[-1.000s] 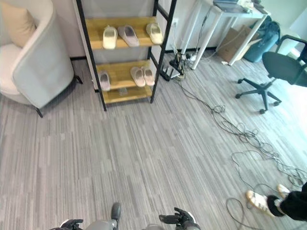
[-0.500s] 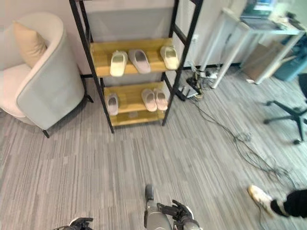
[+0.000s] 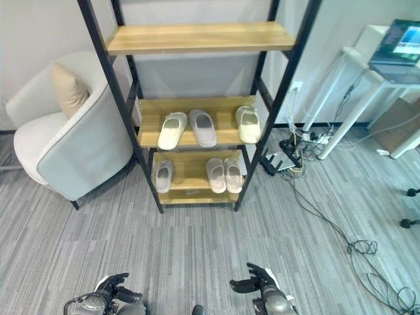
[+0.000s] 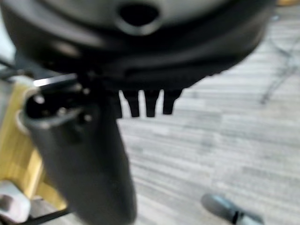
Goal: Arrange the slippers neatly on the shoe rack.
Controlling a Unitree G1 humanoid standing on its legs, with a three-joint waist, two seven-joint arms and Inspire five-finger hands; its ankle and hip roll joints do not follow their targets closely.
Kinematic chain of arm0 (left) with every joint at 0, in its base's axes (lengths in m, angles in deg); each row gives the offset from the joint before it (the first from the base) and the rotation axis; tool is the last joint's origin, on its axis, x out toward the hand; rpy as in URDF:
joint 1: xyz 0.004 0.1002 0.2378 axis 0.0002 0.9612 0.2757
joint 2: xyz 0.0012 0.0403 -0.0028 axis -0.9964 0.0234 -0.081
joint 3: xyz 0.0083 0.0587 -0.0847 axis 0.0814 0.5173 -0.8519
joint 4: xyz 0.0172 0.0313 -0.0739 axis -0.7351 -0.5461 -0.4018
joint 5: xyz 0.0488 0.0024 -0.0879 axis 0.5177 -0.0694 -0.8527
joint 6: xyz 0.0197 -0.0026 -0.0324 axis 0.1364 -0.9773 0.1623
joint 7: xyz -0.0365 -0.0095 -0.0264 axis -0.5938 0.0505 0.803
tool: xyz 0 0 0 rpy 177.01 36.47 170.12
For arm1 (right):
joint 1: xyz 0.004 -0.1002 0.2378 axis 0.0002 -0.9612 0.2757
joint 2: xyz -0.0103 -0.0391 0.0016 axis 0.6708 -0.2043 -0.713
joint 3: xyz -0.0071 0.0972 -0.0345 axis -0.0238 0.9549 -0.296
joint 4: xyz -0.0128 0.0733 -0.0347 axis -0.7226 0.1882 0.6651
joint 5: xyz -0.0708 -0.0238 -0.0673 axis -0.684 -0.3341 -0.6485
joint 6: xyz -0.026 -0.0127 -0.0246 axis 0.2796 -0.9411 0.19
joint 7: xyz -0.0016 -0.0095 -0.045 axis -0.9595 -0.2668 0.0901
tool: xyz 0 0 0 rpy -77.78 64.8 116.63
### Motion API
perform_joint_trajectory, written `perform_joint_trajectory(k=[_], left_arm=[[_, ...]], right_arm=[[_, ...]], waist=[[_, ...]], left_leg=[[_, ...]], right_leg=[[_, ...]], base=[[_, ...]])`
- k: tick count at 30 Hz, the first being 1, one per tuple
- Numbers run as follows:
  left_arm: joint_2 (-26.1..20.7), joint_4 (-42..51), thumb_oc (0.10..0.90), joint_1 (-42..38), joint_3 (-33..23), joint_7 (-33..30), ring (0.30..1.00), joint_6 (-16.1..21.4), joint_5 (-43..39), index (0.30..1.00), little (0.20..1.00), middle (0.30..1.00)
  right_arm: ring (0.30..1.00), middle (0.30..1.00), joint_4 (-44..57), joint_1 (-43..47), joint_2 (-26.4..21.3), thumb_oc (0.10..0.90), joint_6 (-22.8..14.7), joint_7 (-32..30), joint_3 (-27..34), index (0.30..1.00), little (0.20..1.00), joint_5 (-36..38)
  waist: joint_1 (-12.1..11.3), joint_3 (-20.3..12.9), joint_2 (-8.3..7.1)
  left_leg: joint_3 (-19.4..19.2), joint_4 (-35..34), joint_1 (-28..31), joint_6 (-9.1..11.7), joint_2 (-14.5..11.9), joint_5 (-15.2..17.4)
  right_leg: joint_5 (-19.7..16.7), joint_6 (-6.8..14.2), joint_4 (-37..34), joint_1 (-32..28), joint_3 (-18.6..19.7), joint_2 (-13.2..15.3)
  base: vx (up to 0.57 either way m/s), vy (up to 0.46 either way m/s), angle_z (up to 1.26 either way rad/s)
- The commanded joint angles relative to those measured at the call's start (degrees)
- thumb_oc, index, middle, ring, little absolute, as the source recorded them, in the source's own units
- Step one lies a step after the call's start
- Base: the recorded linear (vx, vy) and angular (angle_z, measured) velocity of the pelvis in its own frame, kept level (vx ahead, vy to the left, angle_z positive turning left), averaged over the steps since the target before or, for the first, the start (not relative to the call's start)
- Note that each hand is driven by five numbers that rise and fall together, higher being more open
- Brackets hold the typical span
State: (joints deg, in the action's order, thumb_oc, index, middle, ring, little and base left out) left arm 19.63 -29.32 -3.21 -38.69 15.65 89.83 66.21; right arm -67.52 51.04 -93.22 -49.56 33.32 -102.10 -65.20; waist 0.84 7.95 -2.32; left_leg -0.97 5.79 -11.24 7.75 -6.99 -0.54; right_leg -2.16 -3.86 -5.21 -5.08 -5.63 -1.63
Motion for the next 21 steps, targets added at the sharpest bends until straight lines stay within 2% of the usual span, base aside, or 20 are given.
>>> perform_joint_trajectory(k=[1,2,4,5,8,9,10,12,13,16,17,18,21], left_arm=[[-1.4,-2.2,0.8,2.2,2.7,-1.4,0.9,-0.6,1.8,0.9,0.9,0.9],[-1.1,-2.9,0.8,3.2,1.8,-1.5,0.9,-0.8,2.1,0.9,0.9,0.9],[-1.3,-3.0,0.8,3.5,1.5,-1.5,0.9,-0.9,2.3,0.9,0.9,0.9],[-1.7,-3.3,0.8,4.0,1.2,-1.6,0.9,-1.0,3.0,0.9,0.9,0.9],[-2.4,-3.4,0.8,4.1,1.2,-1.8,0.9,-1.2,3.7,0.9,0.9,0.9],[-2.8,-3.4,0.8,4.0,1.1,-1.8,0.9,-1.1,4.0,0.9,0.9,0.9],[-3.6,-2.7,0.8,3.6,0.7,-1.9,0.9,-1.1,3.6,0.9,0.9,0.9],[-3.9,-2.4,0.8,3.4,0.5,-1.9,0.9,-1.0,3.4,0.9,0.9,0.9],[-4.6,-0.8,0.8,3.0,0.3,-2.2,0.9,-0.5,2.9,0.9,0.9,0.9],[-5.1,0.2,0.8,2.8,-0.2,-2.2,0.9,-0.1,2.7,0.9,0.9,0.9],[-5.1,0.2,0.8,2.8,-0.2,-2.2,0.9,-0.1,2.7,0.9,0.9,0.9],[-5.2,1.0,0.8,3.1,-1.0,-2.3,0.9,0.2,2.5,0.9,0.9,0.9],[-5.0,0.5,0.8,3.6,-2.2,-2.0,0.9,0.7,2.2,0.9,0.9,0.9]], right_arm=[[0.9,0.9,-0.1,0.1,-0.8,0.8,-1.2,-0.8,2.0,0.9,0.9,-1.5],[0.9,0.9,1.0,-0.2,0.0,0.8,-1.4,-0.8,2.3,0.9,0.9,-2.2],[0.9,0.9,1.7,-0.6,0.2,0.8,-1.5,-0.8,2.5,0.9,0.9,-2.3],[0.9,0.9,4.6,-1.5,0.4,0.8,-1.6,-0.7,3.3,0.9,0.9,-1.5],[0.9,0.9,8.2,-2.6,0.8,0.8,-1.8,-0.6,4.3,0.9,0.9,-0.1],[0.9,0.9,9.9,-3.0,1.1,0.8,-1.9,-0.5,4.8,0.9,0.9,0.6],[0.9,0.9,13.7,-3.8,1.4,0.8,-2.0,-0.1,5.6,0.9,0.9,1.9],[0.9,0.9,15.4,-4.0,1.4,0.8,-2.1,0.1,5.8,0.9,0.9,2.2],[0.9,0.9,20.4,-3.6,0.6,0.8,-2.6,0.0,5.9,0.9,0.9,1.5],[0.9,0.9,26.3,-4.2,-0.2,0.8,-3.3,-0.6,6.3,0.9,0.9,-0.2],[0.9,0.9,26.4,-4.2,-0.2,0.8,-3.2,-0.6,6.3,0.9,0.9,-0.2],[0.9,0.9,31.2,-5.2,-1.0,0.8,-4.0,-1.2,7.6,0.9,0.9,-1.3],[0.9,0.9,38.0,-5.5,-3.2,0.8,-4.9,-1.1,8.8,0.9,0.9,-3.2]], waist=[[-1.3,2.0,0.16],[-1.4,1.0,0.19],[-1.4,0.6,0.07],[-1.6,-0.1,-0.6],[-1.6,-0.5,-1.42],[-1.7,-0.5,-1.83],[-1.4,-0.3,-2.33],[-1.3,-0.2,-2.33],[-0.5,1.1,-2.21],[0.1,1.7,-1.68],[0.1,1.7,-1.68],[0.6,1.6,-1.3],[1.6,1.1,-0.85]], left_leg=[[0.2,-1.7,0.3,-2.6,-0.3,-5.5],[0.4,-3.1,1.8,-2.8,0.2,-4.7],[0.4,-2.3,1.9,-2.9,0.4,-4.4],[0.5,-0.9,2.0,-3.4,1.5,-3.1],[0.0,0.3,2.3,-4.3,2.4,-1.3],[-0.4,0.9,2.4,-4.7,2.8,-0.4],[-1.0,2.0,2.6,-5.9,3.7,1.5],[-1.2,2.3,2.9,-6.4,4.0,2.3],[-1.8,2.9,3.4,-7.7,4.5,3.3],[-1.8,3.2,4.0,-8.3,4.6,4.3],[-1.8,3.3,4.0,-8.3,4.6,4.3],[-1.4,3.2,5.4,-8.6,5.3,5.4],[-0.5,1.6,7.9,-8.5,6.1,6.5]], right_leg=[[7.2,7.5,4.7,-0.5,2.8,2.4],[7.4,8.3,4.2,-1.1,3.1,2.9],[7.6,8.5,4.3,-1.1,3.1,3.4],[7.6,9.2,4.8,-1.1,3.8,4.5],[7.8,9.9,6.9,-0.4,4.5,5.5],[7.9,10.4,8.4,0.2,4.9,6.0],[7.4,11.9,12.8,2.2,5.5,6.8],[7.1,12.5,15.4,3.6,5.8,7.1],[2.4,14.6,22.7,8.1,6.1,8.2],[1.6,15.1,26.2,10.5,5.9,8.6],[1.6,15.1,26.3,10.5,5.9,8.6],[1.8,14.4,25.0,10.9,5.1,9.3],[2.5,13.4,16.6,12.2,4.4,9.7]], base=[[0.24,0.225,-0.12],[0.24,0.225,-0.1],[0.21,0.232,-0.32],[0.19,0.23,-0.3],[0.15,0.21,-0.08],[0.15,0.303,-0.01],[0.1,0.223,-0.01],[0.06,0.209,-0.16],[0.03,0.205,-0.22],[0.02,0.124,-0.08],[0.13,0.104,0.06],[0.15,0.058,0.04],[0.23,0.004,0.06]])
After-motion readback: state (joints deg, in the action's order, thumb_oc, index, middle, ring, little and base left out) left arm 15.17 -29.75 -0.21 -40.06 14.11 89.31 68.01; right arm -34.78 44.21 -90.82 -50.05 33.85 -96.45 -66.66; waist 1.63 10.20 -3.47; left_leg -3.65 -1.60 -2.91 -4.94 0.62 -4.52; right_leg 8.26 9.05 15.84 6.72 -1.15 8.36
